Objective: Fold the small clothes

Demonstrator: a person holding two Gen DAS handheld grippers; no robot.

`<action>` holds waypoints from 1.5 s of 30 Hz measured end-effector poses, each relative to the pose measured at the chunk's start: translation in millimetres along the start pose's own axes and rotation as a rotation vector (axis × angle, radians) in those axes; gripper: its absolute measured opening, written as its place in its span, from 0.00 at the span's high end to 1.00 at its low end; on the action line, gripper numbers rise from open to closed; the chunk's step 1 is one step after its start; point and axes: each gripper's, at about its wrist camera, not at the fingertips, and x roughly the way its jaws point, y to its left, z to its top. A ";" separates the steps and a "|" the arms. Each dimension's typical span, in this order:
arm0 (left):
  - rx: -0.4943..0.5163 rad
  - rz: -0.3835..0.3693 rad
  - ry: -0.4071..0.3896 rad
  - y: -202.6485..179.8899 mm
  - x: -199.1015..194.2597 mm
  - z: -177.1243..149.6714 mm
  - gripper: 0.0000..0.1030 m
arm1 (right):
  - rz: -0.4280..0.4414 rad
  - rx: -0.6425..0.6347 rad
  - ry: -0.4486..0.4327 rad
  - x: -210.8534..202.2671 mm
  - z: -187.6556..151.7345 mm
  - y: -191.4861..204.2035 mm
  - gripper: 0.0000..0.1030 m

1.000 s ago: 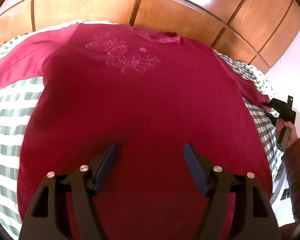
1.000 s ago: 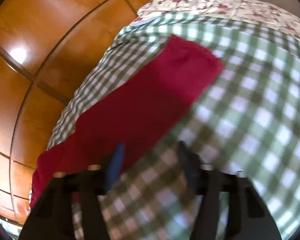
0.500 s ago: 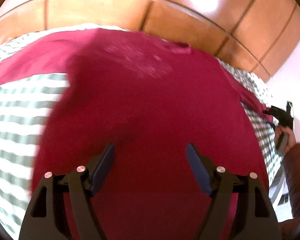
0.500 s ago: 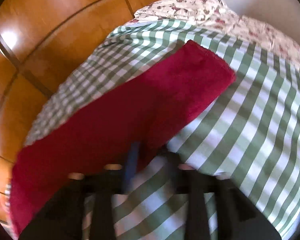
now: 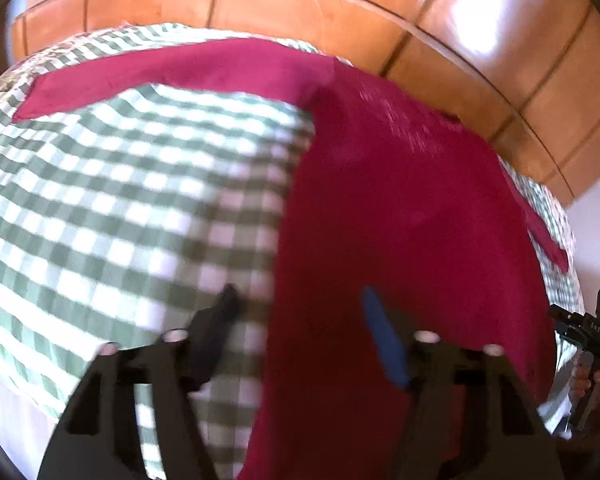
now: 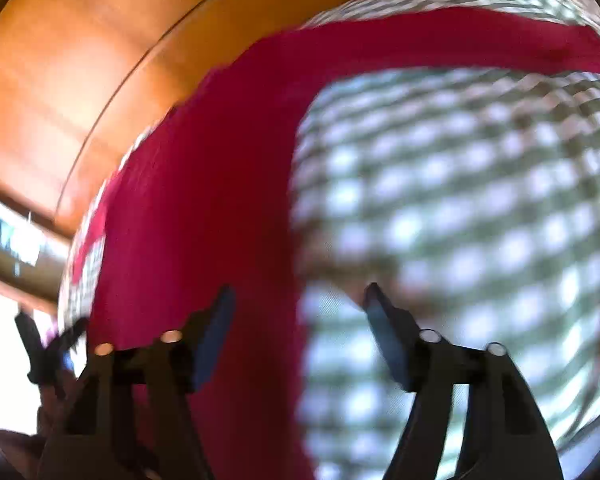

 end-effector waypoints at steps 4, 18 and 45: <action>0.026 0.007 0.010 -3.2 0.3 -10.9 0.87 | -0.077 -0.104 0.035 -8.0 -27.2 20.7 0.94; 0.060 0.014 -0.067 -25.2 -15.4 2.5 0.49 | -0.164 0.060 -0.176 -45.2 34.9 -55.8 0.30; 0.068 -0.154 0.016 -106.1 65.7 70.6 0.26 | -0.197 0.067 -0.505 -47.0 252.4 -47.1 0.95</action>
